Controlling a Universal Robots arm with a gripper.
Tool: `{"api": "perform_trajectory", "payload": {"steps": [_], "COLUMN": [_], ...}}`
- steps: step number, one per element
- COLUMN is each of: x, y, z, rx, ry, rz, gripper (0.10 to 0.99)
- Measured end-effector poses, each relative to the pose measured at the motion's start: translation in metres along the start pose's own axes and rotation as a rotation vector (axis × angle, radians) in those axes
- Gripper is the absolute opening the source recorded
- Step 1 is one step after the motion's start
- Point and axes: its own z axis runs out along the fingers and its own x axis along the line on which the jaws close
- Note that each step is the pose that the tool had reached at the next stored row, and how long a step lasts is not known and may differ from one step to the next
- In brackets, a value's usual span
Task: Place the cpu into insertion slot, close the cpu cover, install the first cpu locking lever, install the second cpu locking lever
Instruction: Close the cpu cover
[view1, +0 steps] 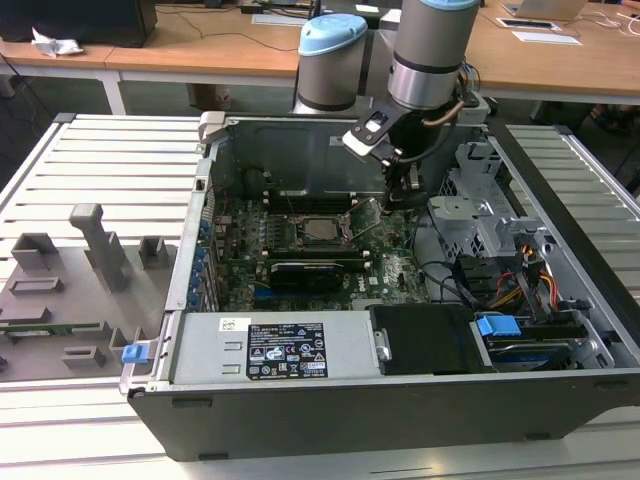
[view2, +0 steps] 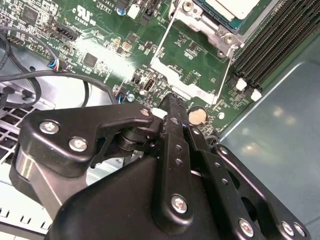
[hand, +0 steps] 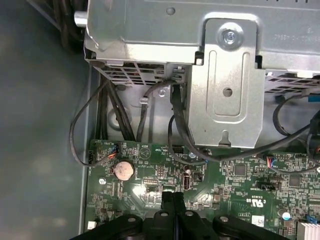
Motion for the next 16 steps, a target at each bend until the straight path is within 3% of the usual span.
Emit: {"api": "perform_trajectory", "payload": {"steps": [8, 16], "x": [0.0004, 0.0006], "y": [-0.0083, -0.0113], "z": [0.0, 0.0], "rx": [0.0, 0.0], "ry": [0.0002, 0.0002], "rz": [0.0, 0.0], "gripper": [0.106, 0.106]}}
